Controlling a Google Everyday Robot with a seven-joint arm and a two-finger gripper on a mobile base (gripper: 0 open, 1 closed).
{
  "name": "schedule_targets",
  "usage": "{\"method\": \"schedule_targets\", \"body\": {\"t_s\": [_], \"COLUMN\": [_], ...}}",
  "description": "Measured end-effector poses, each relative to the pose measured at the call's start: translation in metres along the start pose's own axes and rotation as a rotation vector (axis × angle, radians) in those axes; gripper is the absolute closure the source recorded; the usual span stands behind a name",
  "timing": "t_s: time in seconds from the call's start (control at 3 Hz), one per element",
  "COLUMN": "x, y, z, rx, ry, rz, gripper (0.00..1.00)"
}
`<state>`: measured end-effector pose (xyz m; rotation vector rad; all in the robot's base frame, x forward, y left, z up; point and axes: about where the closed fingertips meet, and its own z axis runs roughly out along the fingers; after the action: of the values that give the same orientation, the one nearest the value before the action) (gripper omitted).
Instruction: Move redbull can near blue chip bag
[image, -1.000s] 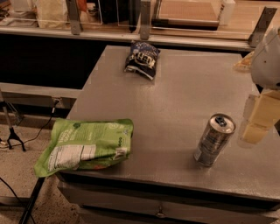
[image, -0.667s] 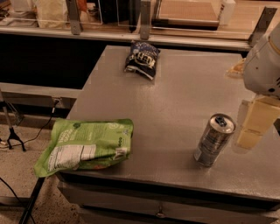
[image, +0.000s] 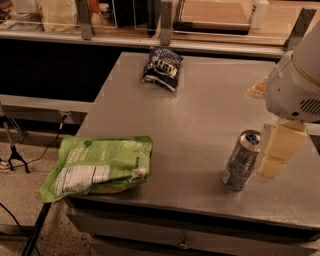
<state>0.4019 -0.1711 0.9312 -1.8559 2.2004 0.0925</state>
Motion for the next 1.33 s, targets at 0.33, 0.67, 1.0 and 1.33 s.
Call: {"method": "schedule_targets", "body": {"t_s": [0.33,0.67,1.0,1.33], "x": [-0.0017,-0.0031,-0.0047,-0.0057], "y": [0.0004,0.0000,-0.0003,-0.0005], "z": [0.0013,-0.0006,-0.0025,-0.0037], "rx": [0.005,0.014,0.024,0.030], "ry": [-0.003,-0.005,-0.007,-0.008], "rz": [-0.001,-0.002,-0.004,-0.005], "gripper": [0.09,0.40,0.70,0.95]}}
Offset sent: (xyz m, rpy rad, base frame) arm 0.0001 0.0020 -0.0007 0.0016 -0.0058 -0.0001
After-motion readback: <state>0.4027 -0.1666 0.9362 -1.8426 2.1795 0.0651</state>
